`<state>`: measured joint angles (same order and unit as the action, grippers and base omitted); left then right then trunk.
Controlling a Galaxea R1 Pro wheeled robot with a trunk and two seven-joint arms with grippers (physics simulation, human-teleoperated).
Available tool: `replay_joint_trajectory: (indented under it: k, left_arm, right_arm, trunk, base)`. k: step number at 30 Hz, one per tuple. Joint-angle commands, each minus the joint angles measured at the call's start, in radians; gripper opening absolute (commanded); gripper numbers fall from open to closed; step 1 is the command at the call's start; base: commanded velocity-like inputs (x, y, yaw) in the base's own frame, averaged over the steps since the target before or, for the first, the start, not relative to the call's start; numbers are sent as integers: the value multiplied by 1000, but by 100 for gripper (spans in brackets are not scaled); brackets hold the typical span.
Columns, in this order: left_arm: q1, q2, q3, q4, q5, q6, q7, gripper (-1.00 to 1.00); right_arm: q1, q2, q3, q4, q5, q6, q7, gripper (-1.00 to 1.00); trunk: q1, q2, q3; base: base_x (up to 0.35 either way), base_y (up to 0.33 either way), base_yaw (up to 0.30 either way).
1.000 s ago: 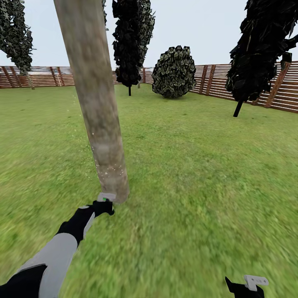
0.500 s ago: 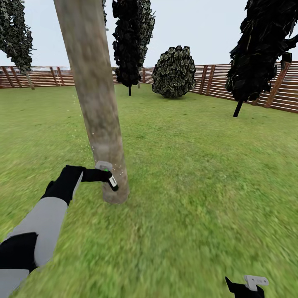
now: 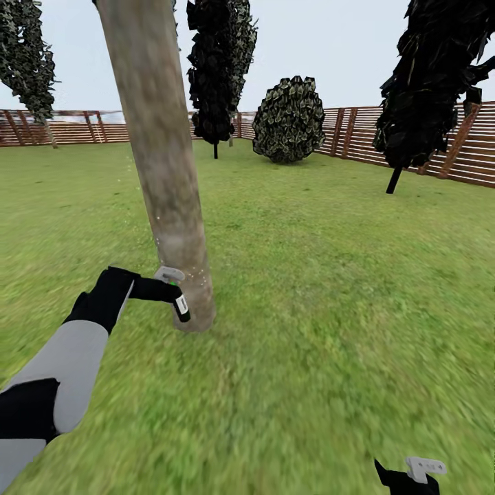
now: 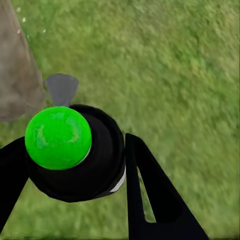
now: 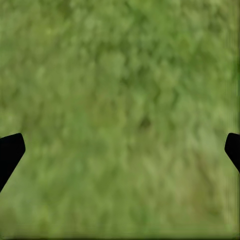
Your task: In the garden, pick up the pesticide atomizer on the floor and spray pesticide onto both trees until each tree trunk is fully covered.
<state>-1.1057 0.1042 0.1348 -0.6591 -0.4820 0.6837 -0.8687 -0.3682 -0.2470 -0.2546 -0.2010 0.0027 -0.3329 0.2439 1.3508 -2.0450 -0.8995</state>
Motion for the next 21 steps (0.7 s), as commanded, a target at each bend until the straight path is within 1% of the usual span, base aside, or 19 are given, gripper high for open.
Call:
replay_joint_trajectory:
  k: [1, 3, 5, 6, 8, 9, 11, 12, 15, 17, 21]
  left_arm:
    - [0, 3, 0, -2, -5, 1, 0, -100]
    - [-5, 6, 2, -1, -29, 3, 1, -100]
    - [-17, 6, 5, -5, -54, 41, 2, -100]
    - [-41, 4, 5, -6, -64, 80, 4, -100]
    - [-93, 2, 4, -5, -70, 141, 5, -100]
    - [-118, 0, 4, -6, -72, 162, 6, -100]
    - [-156, -4, 4, -6, -73, 180, 6, -100]
    - [-166, -6, 3, -7, -73, 184, 7, -100]
    - [-161, -7, 0, -7, -70, 184, 6, -100]
    - [-158, -2, -5, -1, -72, 183, 5, -100]
    - [-144, 5, -7, 6, -73, 177, 5, -100]
  right_arm:
    - [0, 0, 0, 0, 0, 0, 0, 100]
    - [0, 0, 0, 0, 0, 0, 0, 100]
    - [0, 0, 0, 0, 0, 0, 0, 100]
    - [0, 0, 0, 0, 0, 0, 0, 100]
    - [0, 0, 0, 0, 0, 0, 0, 100]
    - [0, 0, 0, 0, 0, 0, 0, 100]
    - [0, 0, 0, 0, 0, 0, 0, 100]
    - [0, 0, 0, 0, 0, 0, 0, 100]
    - [0, 0, 0, 0, 0, 0, 0, 100]
    - [0, 0, 0, 0, 0, 0, 0, 100]
    - [0, 0, 0, 0, 0, 0, 0, 100]
  trunk:
    - [0, 0, 0]
    - [0, 0, 0]
    - [0, 0, 0]
    - [0, 0, 0]
    - [0, 0, 0]
    - [0, 0, 0]
    - [0, 0, 0]
    - [0, 0, 0]
    - [0, 0, 0]
    - [0, 0, 0]
    - [0, 0, 0]
  base:
    - [-43, 0, 0]
    - [-17, 0, 0]
    - [-6, 0, 0]
    - [-2, 0, 0]
    - [-1, 0, 0]
    - [0, 0, 0]
    - [0, 0, 0]
    - [0, 0, 0]
    - [0, 0, 0]
    - [63, 0, 0]
    - [265, 0, 0]
